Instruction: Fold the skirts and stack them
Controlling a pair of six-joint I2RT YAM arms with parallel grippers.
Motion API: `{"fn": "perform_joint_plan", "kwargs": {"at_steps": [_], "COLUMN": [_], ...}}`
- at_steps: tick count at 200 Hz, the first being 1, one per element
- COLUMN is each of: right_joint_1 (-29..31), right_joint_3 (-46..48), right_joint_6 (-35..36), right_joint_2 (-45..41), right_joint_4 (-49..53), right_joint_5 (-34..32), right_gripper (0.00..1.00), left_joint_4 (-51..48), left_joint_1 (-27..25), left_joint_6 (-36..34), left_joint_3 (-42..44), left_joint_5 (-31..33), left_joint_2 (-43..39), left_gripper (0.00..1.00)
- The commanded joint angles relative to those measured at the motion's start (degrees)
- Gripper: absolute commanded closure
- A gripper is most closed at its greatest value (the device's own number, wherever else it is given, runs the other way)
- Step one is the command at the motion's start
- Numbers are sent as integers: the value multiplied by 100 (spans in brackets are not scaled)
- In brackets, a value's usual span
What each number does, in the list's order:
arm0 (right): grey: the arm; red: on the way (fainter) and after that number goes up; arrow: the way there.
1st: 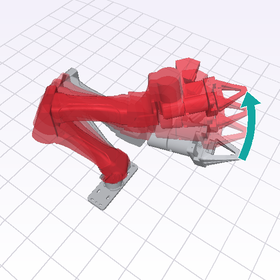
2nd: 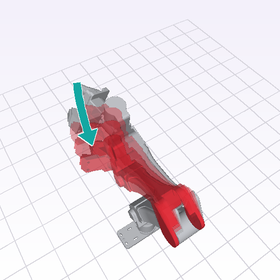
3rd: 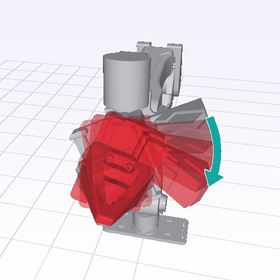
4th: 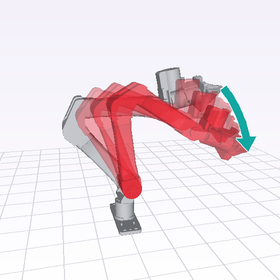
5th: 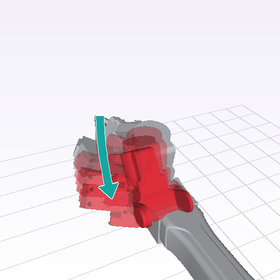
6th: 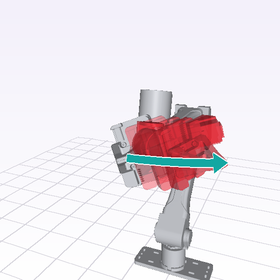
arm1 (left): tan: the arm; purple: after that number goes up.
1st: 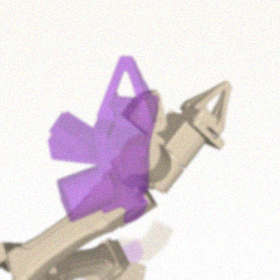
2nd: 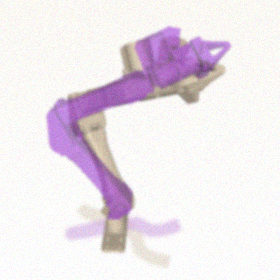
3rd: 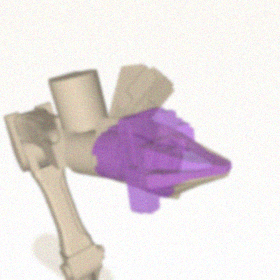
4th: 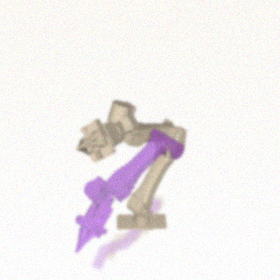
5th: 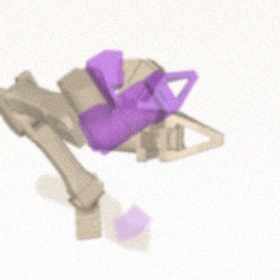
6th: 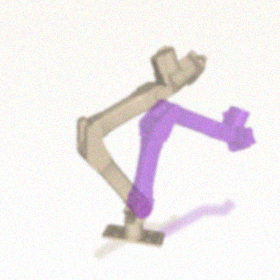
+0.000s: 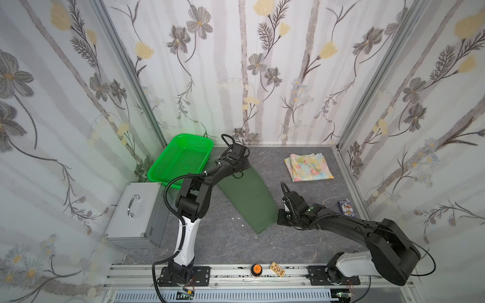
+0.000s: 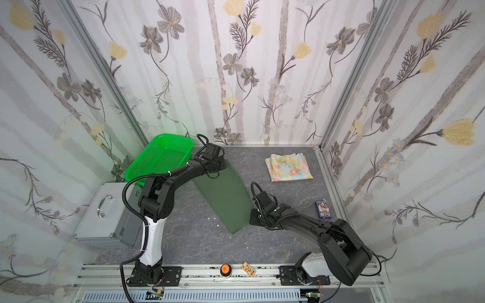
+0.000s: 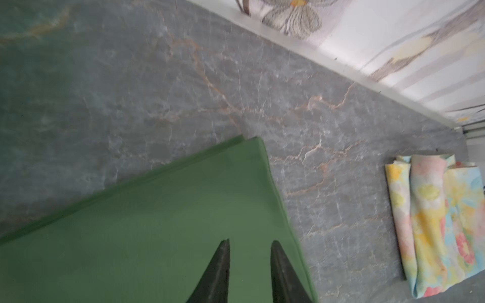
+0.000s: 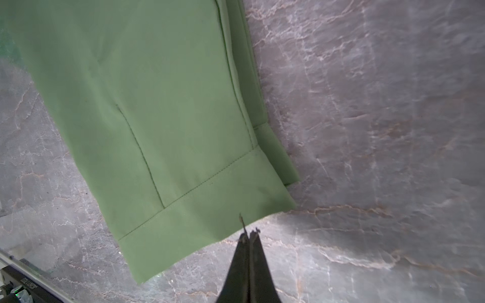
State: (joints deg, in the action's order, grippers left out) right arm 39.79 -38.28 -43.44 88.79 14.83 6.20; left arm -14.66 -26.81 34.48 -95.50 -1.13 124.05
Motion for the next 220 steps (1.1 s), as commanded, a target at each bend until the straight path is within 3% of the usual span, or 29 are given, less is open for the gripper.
{"fn": "perform_joint_plan", "kwargs": {"at_steps": [1, 88, 220], "right_joint_1": [6, -241, -1017], "right_joint_3": [-176, -962, -1708], "right_joint_6": [-8, 649, 1511], "right_joint_2": [219, 1320, 1896], "right_joint_4": [-470, -124, 389], "right_joint_5": [87, -333, -752], "right_gripper": [96, 96, 96], "left_joint_4": [277, 525, 621], "left_joint_1": [-9, -79, -472], "left_joint_6": [-19, -92, -62], "left_joint_3": [304, 1438, 2777], "left_joint_5": [-146, -334, -362], "left_joint_2": [-206, -686, -939], "left_gripper": [74, 77, 79]}}
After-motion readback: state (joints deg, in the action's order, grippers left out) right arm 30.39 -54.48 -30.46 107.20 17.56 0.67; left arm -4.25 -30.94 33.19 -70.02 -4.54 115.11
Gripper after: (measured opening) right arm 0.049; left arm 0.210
